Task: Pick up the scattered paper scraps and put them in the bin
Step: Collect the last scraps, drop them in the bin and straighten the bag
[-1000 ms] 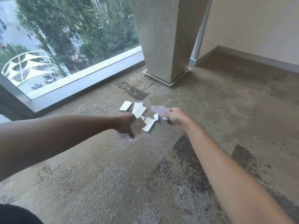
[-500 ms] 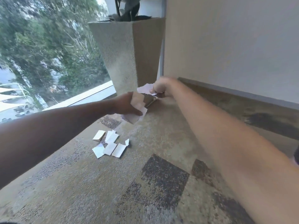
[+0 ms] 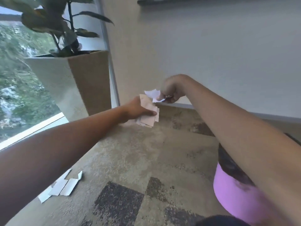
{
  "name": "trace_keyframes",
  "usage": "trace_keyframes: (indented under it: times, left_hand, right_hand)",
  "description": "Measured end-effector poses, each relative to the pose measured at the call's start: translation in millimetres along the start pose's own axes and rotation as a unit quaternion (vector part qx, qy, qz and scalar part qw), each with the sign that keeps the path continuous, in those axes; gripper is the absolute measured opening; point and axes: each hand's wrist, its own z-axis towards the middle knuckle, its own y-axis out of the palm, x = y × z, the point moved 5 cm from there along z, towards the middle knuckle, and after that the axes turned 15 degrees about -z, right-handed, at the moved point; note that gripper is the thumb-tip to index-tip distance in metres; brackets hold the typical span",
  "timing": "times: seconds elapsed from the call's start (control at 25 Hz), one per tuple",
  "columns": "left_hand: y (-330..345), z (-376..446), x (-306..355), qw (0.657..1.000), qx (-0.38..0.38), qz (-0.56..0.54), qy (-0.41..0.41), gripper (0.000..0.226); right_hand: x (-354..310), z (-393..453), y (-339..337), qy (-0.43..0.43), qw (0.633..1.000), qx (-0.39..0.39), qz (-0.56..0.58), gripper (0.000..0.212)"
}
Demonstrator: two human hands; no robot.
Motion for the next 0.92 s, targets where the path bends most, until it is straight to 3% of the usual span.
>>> trace_keyframes:
  times: [0.16,0.24,0.36,0.48,0.6,0.8,0.92]
  left_hand:
    - [104.2,29.0,21.6,0.997,-0.042,-0.052,-0.026,0.033]
    - [158.5,40.2,31.0,0.994,-0.063,-0.077,-0.043,0.046]
    - [230.3,47.7,45.3,0.986,-0.107,-0.095,-0.081,0.066]
    - [292.1,42.5,56.2,0.978,-0.152,-0.093,-0.104,0.044]
    - [329.0,36.2,52.7,0.968,-0.163,-0.119,-0.148,0.024]
    - [338.1,36.2,39.0,0.973,-0.137,-0.08,-0.169,0.063]
    - [325.5,43.2,30.9,0.98,-0.113,-0.062,-0.153,0.043]
  right_hand:
    - [105.2,-26.4,-36.6,0.07,0.997,0.005,-0.025,0.01]
    - [160.1,-45.9,-57.5,0.112,0.992,0.008,-0.059,0.008]
    - [237.7,-67.2,-81.1,0.185,0.972,-0.012,-0.143,0.027]
    - [294.7,-83.5,-85.4,0.238,0.954,-0.035,-0.178,0.044]
    - [314.1,-91.4,-70.8,0.243,0.947,-0.067,-0.201,0.045]
    - [320.2,-84.9,-43.4,0.257,0.941,-0.141,-0.171,0.041]
    - [318.3,-73.5,-42.7,0.261,0.934,-0.131,-0.204,0.036]
